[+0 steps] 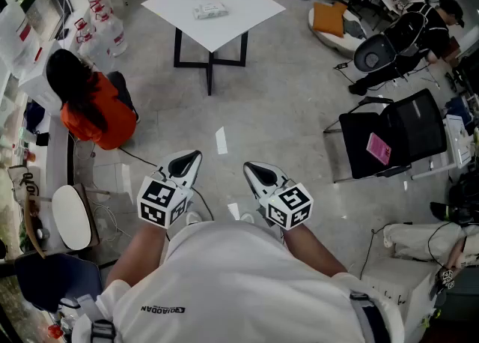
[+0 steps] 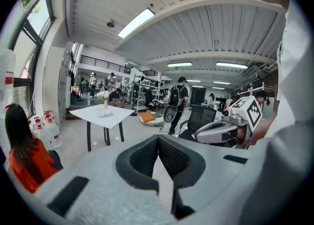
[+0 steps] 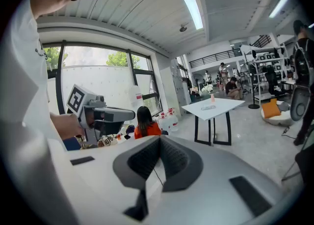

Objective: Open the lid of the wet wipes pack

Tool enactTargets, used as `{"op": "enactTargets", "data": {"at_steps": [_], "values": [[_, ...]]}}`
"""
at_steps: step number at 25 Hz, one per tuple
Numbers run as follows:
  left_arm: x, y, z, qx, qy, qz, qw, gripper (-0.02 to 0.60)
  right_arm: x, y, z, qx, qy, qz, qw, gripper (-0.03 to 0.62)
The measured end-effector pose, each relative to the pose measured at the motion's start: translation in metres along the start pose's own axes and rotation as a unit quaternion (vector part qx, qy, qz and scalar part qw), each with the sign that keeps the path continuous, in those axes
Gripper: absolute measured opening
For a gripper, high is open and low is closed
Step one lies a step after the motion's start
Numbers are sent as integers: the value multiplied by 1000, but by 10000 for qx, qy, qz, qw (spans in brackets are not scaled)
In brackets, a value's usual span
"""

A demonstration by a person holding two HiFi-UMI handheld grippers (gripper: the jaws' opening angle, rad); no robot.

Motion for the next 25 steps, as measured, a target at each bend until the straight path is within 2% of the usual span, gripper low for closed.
{"op": "enactTargets", "data": {"at_steps": [11, 15, 20, 25], "values": [[-13, -2, -21, 122, -212, -23, 9997, 9, 18, -4, -25, 28, -142, 14, 9999, 5], [-22, -8, -33, 123, -327, -104, 9993, 9, 28, -7, -37, 218, -239, 90, 9994, 5], [-37, -21, -44, 160, -613, -341, 9974, 9, 45, -16, -64, 208, -272, -113, 9994, 8], [-49, -36, -59, 54, -621, -397, 9973, 9, 57, -24, -80, 176, -330, -240, 9990, 8]]}}
Point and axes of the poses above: the fingertips, and each gripper's own axes: x forward along the fingers, z to its right, y out of its top, the point moved 10 cm from there along -x, backward along the fingers, and after that the axes turned 5 degrees about z, right-handed, at the moved point
